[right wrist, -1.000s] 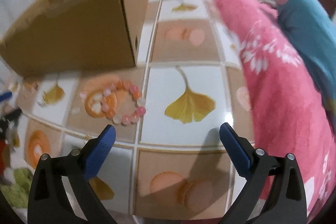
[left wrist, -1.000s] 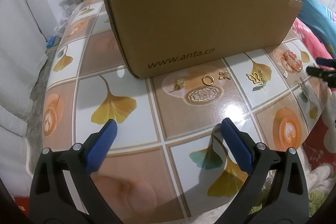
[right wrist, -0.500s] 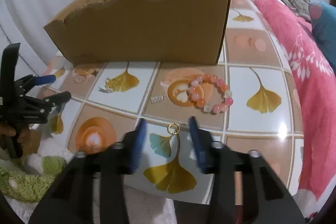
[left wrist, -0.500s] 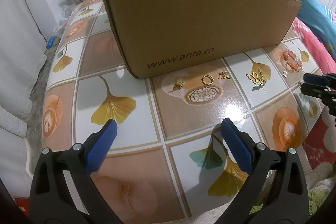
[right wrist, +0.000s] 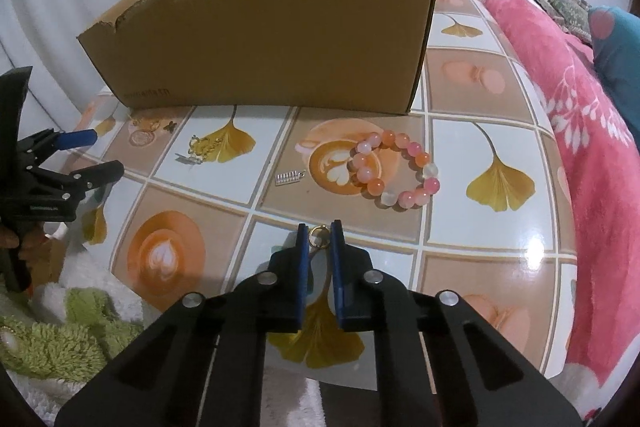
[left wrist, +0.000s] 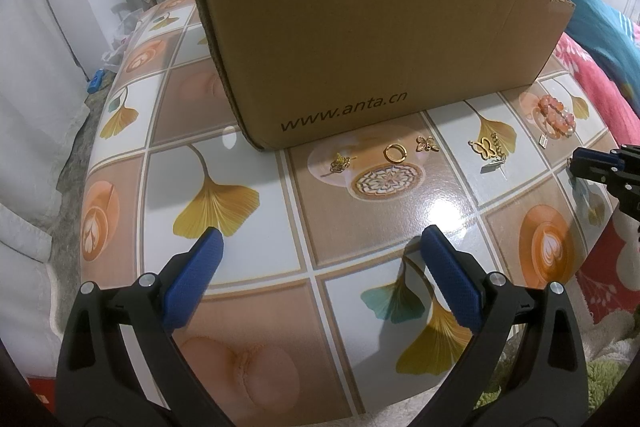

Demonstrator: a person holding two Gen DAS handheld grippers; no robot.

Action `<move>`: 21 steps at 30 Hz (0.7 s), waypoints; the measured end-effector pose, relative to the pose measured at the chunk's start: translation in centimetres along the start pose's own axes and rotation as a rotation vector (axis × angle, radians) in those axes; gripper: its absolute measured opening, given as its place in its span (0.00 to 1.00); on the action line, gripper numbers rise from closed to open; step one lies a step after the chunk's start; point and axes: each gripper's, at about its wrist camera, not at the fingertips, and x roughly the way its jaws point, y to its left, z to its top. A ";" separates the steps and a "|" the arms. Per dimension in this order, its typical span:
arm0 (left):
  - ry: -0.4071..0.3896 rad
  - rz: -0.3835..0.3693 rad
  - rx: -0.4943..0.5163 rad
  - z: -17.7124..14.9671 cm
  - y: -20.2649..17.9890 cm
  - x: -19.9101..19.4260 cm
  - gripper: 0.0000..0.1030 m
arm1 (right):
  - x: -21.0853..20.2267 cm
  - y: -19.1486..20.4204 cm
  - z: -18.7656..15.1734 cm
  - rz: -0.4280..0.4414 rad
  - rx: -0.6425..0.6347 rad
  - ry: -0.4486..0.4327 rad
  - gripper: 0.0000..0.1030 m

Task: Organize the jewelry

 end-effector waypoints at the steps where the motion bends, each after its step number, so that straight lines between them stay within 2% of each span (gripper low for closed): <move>1: -0.009 0.018 0.007 -0.1 -0.1 -0.1 0.93 | 0.0 -0.1 0.0 -0.001 -0.002 0.000 0.11; 3: -0.061 0.043 0.058 -0.1 -0.8 -0.9 0.93 | 0.0 -0.2 0.0 0.004 0.002 0.000 0.11; 6: -0.120 0.002 0.129 0.1 -2.2 -2.1 0.93 | 0.2 -0.1 0.2 0.024 0.002 -0.002 0.11; 9: -0.132 -0.025 0.186 0.4 -3.6 -2.1 0.92 | 0.4 0.5 0.5 0.043 -0.010 -0.006 0.11; 12: -0.140 -0.003 0.255 0.6 -4.7 -1.8 0.91 | 0.6 1.2 0.6 0.057 -0.017 -0.009 0.10; 13: -0.146 -0.001 0.269 0.6 -4.9 -1.8 0.88 | 0.6 1.3 0.6 0.061 -0.017 -0.009 0.10; 15: -0.150 0.003 0.284 1.0 -5.2 -1.8 0.73 | 0.8 1.3 0.8 0.073 -0.014 -0.009 0.10; 16: -0.148 -0.005 0.278 1.1 -5.1 -1.8 0.71 | 0.8 1.4 0.9 0.079 -0.012 -0.010 0.10; 18: -0.144 -0.040 0.261 1.6 -4.7 -1.5 0.57 | 0.9 1.5 1.0 0.088 -0.010 -0.009 0.10; 21: -0.134 -0.063 0.264 2.3 -4.6 -1.3 0.48 | 1.0 1.6 1.3 0.096 -0.011 -0.009 0.10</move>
